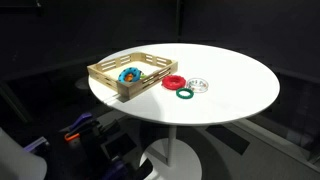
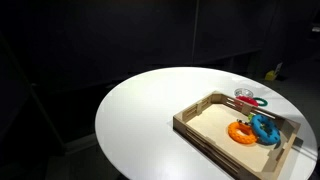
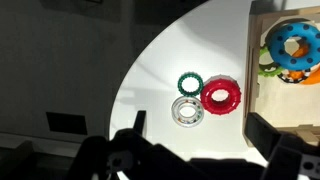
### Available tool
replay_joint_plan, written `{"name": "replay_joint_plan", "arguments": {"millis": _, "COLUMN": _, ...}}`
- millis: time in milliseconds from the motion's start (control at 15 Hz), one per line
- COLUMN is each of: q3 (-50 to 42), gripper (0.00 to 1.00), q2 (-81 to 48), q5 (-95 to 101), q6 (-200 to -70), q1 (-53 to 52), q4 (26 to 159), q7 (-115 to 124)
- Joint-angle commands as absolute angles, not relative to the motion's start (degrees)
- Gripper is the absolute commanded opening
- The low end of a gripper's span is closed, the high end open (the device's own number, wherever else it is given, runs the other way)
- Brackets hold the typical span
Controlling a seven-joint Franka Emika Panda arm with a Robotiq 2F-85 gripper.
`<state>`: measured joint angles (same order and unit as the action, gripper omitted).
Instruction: Put the red ring in the box
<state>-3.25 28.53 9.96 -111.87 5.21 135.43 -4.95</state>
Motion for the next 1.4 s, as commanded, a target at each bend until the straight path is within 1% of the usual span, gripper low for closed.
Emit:
{"name": "replay_joint_plan", "arguments": {"millis": 0, "q3": -3.6, "gripper": 1.00, "q2": 28.5, "q5": 10.1, "q6": -111.7, "q1": 4.8, "q4": 135.3, "q7": -4.8}}
{"name": "replay_joint_plan", "arguments": {"millis": 667, "q3": -3.5, "gripper": 1.00, "q2": 27.1, "q5": 9.2, "q6": -112.7, "q1": 4.4, "q4": 134.0, "q7": -4.3}}
{"name": "replay_joint_plan", "arguments": {"millis": 1333, "q3": -3.2, "gripper": 1.00, "q2": 16.5, "q5": 6.8, "q6": -120.2, "q1": 3.5, "q4": 130.9, "q7": -1.1}}
